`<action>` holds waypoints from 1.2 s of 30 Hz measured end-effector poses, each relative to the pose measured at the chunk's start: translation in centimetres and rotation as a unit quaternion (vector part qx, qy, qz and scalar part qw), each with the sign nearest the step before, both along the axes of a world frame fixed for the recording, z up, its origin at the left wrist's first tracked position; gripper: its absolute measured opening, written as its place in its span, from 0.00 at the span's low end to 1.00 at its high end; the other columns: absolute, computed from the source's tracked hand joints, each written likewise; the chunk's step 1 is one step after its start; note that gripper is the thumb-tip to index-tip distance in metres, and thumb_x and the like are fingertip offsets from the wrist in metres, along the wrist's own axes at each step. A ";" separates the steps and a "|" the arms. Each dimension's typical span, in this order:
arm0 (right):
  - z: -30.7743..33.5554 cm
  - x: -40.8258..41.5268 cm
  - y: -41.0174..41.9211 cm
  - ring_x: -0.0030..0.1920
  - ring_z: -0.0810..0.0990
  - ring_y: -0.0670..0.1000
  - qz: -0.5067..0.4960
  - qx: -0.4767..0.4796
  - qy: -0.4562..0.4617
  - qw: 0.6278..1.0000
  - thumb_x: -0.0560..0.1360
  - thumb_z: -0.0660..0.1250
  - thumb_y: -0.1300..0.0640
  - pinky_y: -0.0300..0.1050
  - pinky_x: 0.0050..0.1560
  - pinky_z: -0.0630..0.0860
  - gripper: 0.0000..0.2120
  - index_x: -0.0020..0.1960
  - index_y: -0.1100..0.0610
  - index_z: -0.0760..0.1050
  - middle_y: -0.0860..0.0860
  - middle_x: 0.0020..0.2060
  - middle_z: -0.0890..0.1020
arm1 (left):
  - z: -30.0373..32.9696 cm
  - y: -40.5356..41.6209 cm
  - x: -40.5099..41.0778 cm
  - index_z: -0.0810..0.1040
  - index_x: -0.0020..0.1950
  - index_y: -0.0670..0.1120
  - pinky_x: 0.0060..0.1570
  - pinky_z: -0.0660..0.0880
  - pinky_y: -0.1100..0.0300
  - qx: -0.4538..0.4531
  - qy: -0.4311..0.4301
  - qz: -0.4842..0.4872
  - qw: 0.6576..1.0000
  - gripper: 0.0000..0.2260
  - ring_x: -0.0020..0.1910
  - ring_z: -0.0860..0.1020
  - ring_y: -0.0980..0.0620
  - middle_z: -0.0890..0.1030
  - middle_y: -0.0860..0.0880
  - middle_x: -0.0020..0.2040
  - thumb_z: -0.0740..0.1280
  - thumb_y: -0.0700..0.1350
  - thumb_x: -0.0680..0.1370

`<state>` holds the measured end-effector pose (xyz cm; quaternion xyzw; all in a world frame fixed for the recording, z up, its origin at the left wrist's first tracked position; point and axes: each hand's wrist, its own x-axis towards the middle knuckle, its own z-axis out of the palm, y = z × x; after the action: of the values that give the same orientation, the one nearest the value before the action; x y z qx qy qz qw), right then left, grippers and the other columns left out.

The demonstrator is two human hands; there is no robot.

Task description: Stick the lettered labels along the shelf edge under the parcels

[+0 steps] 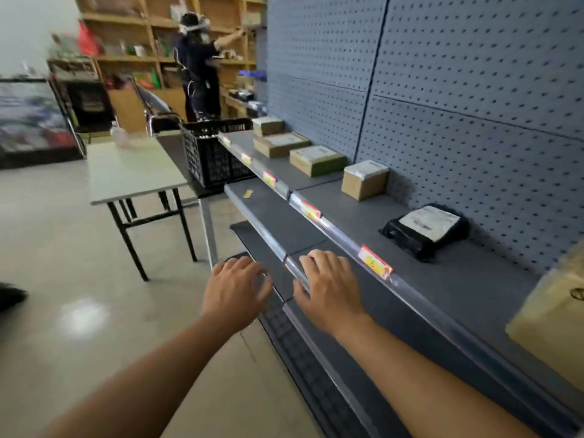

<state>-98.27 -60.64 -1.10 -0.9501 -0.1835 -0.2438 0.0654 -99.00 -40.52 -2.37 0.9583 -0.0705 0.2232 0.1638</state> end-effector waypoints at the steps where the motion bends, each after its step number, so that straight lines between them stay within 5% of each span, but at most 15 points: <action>1: -0.2 0.5 1.2 0.50 0.77 0.57 0.008 -0.008 0.007 1.000 0.75 0.59 0.46 0.54 0.50 0.73 0.18 0.56 0.57 0.77 0.54 0.51 0.79 | 0.2 1.3 -0.2 0.82 0.52 0.55 0.55 0.72 0.52 0.004 0.011 0.010 1.000 0.14 0.51 0.79 0.50 0.82 0.55 0.49 0.61 0.59 0.76; 16: -2.5 8.3 14.5 0.50 0.77 0.56 0.096 -0.093 0.020 0.991 0.76 0.60 0.45 0.53 0.50 0.76 0.19 0.59 0.57 0.75 0.52 0.51 0.78 | -0.4 14.2 2.4 0.80 0.57 0.56 0.60 0.68 0.57 -0.026 0.050 0.090 0.994 0.19 0.55 0.77 0.55 0.81 0.58 0.54 0.55 0.64 0.79; 36: -6.6 27.6 27.0 0.49 0.77 0.55 0.021 -0.090 0.068 0.993 0.76 0.65 0.46 0.51 0.49 0.76 0.17 0.58 0.57 0.76 0.53 0.50 0.79 | -3.6 27.7 24.7 0.79 0.58 0.56 0.62 0.69 0.55 0.006 0.105 0.012 0.994 0.20 0.55 0.76 0.56 0.80 0.57 0.55 0.54 0.64 0.80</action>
<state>-70.69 -33.63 -7.72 -0.9623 -0.2201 -0.1595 -0.0032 -74.27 -12.81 -5.95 0.9783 -0.0426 0.1224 0.1618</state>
